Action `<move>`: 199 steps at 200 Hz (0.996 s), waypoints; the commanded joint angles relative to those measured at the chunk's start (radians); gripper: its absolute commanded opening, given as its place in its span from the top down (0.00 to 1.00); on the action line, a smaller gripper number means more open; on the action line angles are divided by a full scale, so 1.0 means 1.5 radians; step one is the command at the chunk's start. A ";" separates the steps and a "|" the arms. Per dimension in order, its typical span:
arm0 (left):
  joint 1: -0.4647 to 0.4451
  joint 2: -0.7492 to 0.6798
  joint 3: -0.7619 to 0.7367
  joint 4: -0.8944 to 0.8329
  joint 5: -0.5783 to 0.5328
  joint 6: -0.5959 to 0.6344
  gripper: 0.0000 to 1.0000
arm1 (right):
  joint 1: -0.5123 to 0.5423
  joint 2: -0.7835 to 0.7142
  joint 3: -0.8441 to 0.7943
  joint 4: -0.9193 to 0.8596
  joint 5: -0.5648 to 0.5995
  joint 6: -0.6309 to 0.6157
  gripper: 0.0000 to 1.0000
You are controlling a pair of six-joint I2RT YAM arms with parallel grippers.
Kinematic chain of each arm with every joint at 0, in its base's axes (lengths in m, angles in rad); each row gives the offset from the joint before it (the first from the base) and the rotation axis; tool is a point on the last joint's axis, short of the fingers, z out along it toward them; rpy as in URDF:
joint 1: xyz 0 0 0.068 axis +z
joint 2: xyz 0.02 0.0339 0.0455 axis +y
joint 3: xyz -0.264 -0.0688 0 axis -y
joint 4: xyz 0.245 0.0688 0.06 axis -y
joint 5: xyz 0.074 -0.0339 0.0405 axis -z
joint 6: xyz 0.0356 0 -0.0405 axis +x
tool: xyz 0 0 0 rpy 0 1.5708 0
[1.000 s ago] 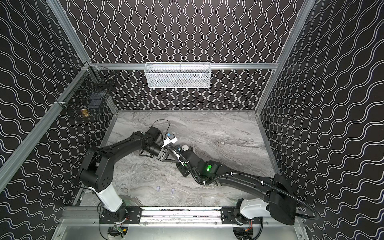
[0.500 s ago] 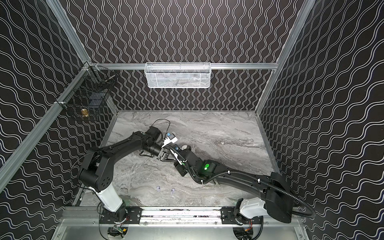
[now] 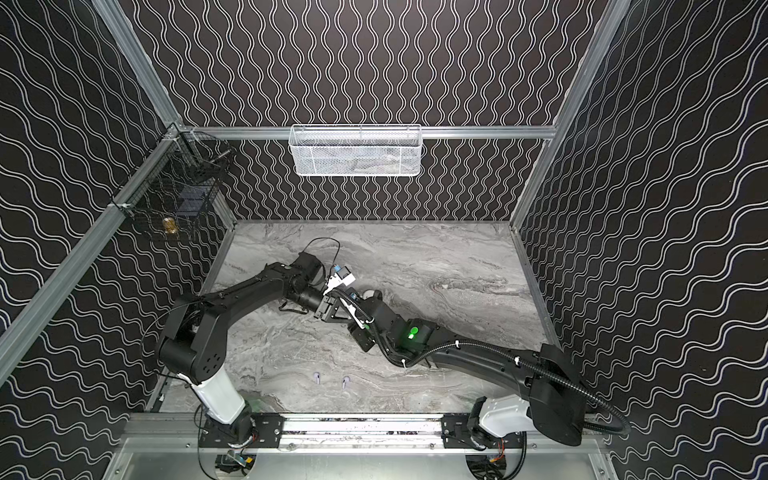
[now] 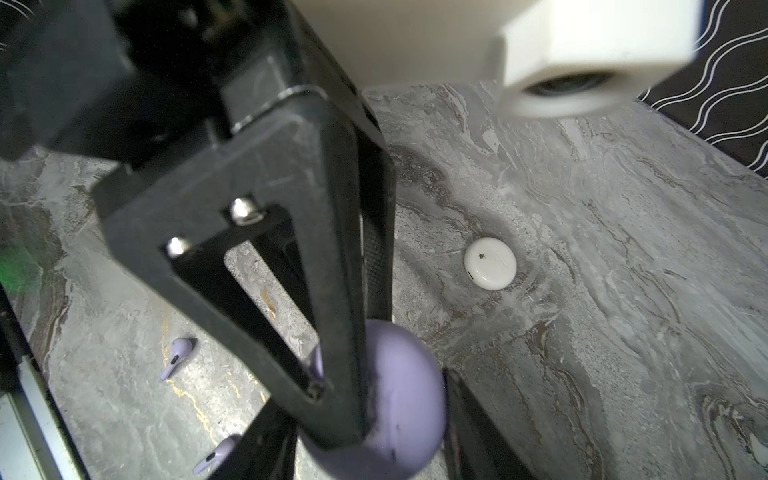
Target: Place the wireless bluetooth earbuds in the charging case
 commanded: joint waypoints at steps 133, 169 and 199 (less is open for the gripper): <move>0.001 0.000 0.010 0.045 -0.001 0.035 0.75 | -0.004 -0.167 -0.081 0.008 0.031 0.080 0.23; 0.000 -0.104 -0.155 0.502 -0.105 -0.208 0.72 | -0.007 -0.210 -0.102 -0.012 0.075 0.180 0.22; -0.001 -0.093 -0.185 0.667 -0.115 -0.288 0.71 | -0.017 -0.202 -0.078 -0.091 0.123 0.284 0.21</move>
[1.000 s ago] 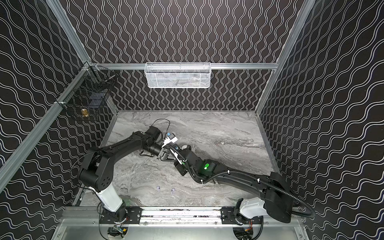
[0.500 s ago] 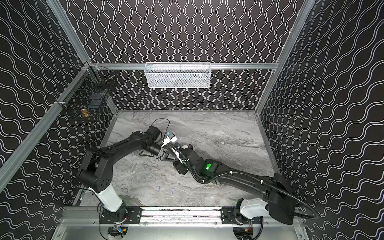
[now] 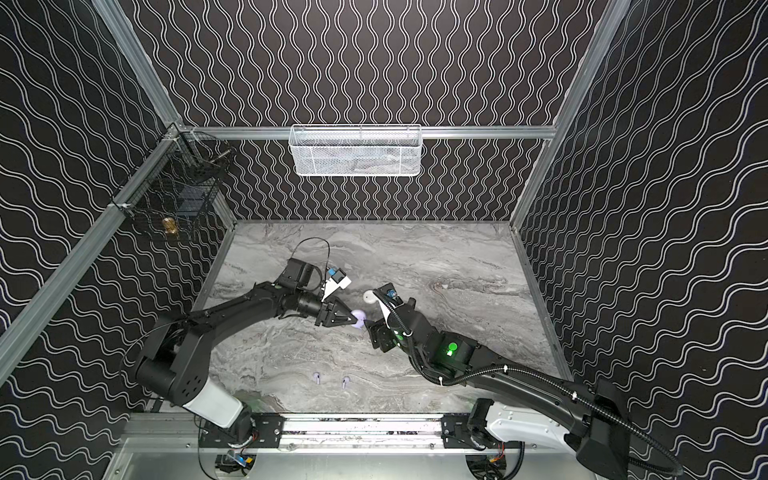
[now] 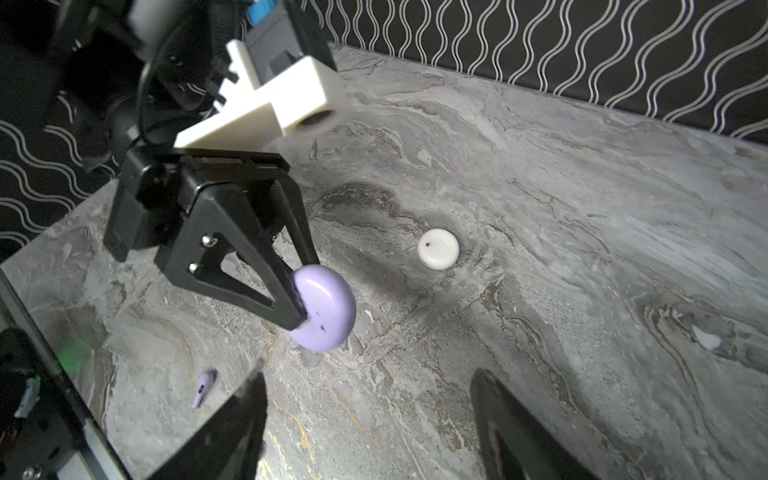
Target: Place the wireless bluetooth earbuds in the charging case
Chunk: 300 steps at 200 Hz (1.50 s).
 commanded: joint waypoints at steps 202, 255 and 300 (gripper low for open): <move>-0.022 0.152 -0.303 1.075 -0.014 -0.168 0.73 | -0.129 0.049 -0.132 0.179 -0.273 0.266 0.19; -0.027 0.151 -0.307 1.075 -0.024 -0.152 0.73 | -0.129 0.068 -0.113 0.190 -0.279 0.258 0.19; -0.031 0.148 -0.312 1.075 -0.023 -0.136 0.73 | -0.128 0.077 -0.107 0.190 -0.283 0.255 0.19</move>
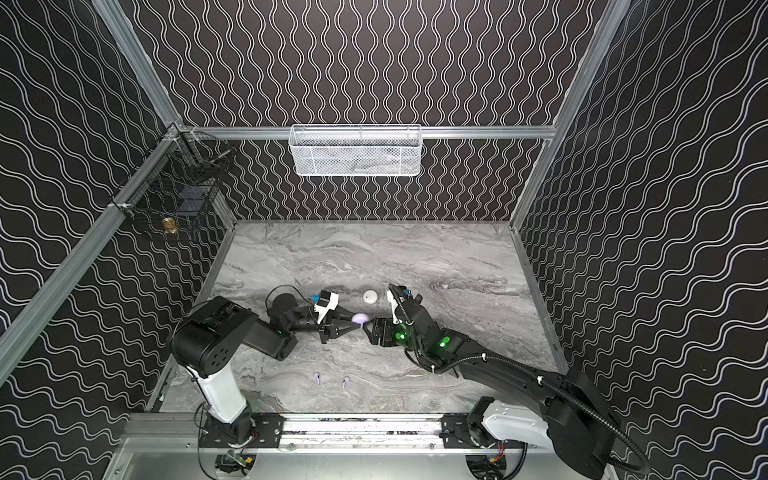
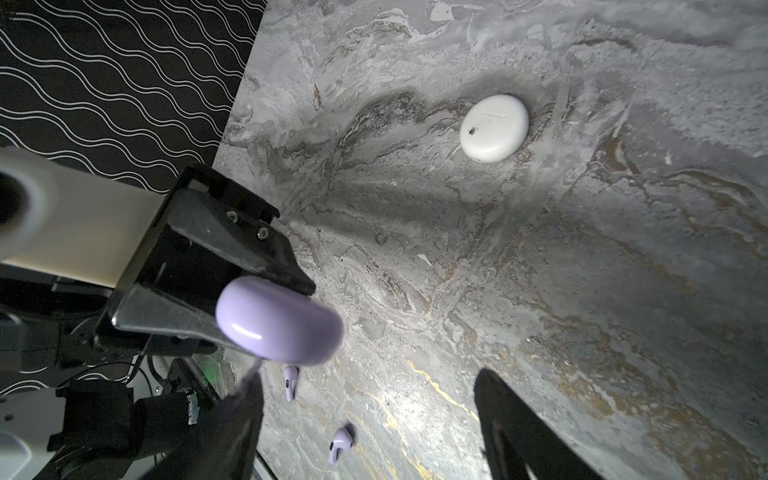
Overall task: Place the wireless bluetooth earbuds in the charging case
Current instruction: 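Pull the lilac case lid open with the right gripper against the left gripper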
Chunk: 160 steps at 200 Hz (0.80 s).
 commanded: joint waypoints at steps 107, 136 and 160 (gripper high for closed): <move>-0.019 -0.015 -0.024 0.020 -0.009 0.069 0.71 | -0.001 0.014 0.029 -0.001 0.023 -0.006 0.19; -0.018 -0.016 -0.025 0.020 -0.006 0.072 0.71 | -0.002 -0.003 0.028 -0.011 0.040 -0.010 0.19; -0.019 -0.017 -0.026 0.020 -0.006 0.073 0.71 | -0.002 -0.009 0.029 -0.021 0.043 -0.010 0.19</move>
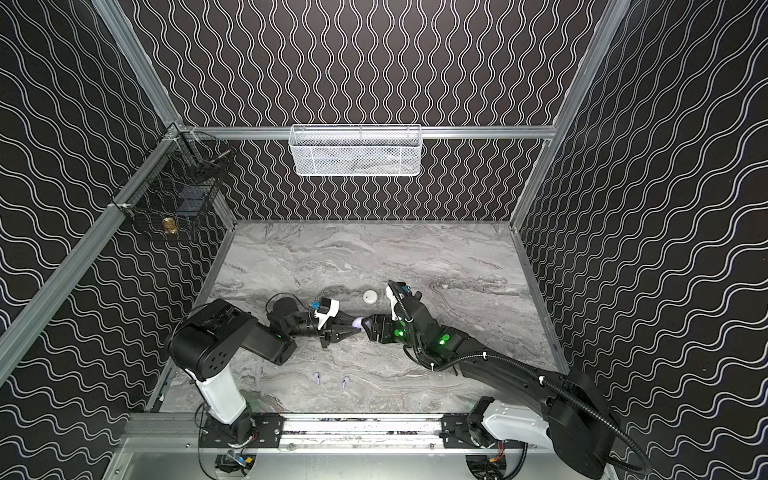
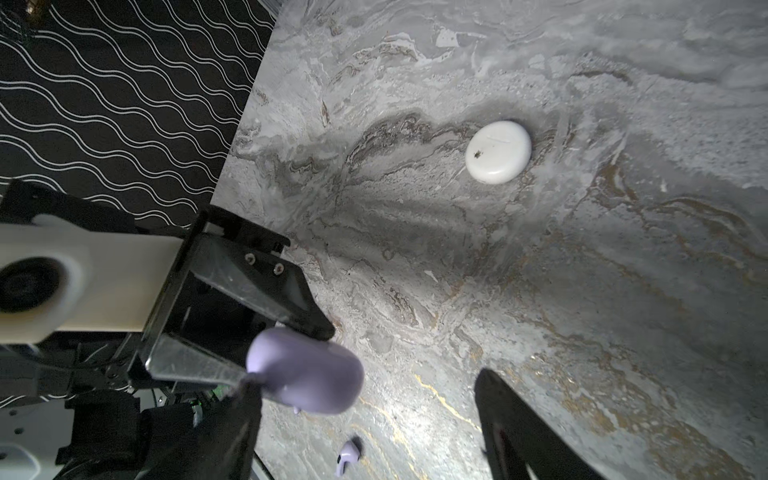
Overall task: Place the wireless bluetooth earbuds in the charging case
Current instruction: 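Pull the lilac case lid open with the right gripper against the left gripper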
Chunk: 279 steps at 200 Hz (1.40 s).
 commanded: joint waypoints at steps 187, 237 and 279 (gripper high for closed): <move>-0.001 -0.006 -0.005 0.030 0.007 0.011 0.81 | 0.021 0.012 0.000 -0.022 0.002 -0.022 0.18; -0.001 -0.006 -0.005 0.032 0.005 0.008 0.81 | 0.015 0.004 -0.002 -0.034 -0.007 -0.025 0.18; -0.001 -0.006 -0.005 0.033 0.005 0.007 0.81 | 0.012 0.011 -0.009 -0.024 -0.001 -0.021 0.18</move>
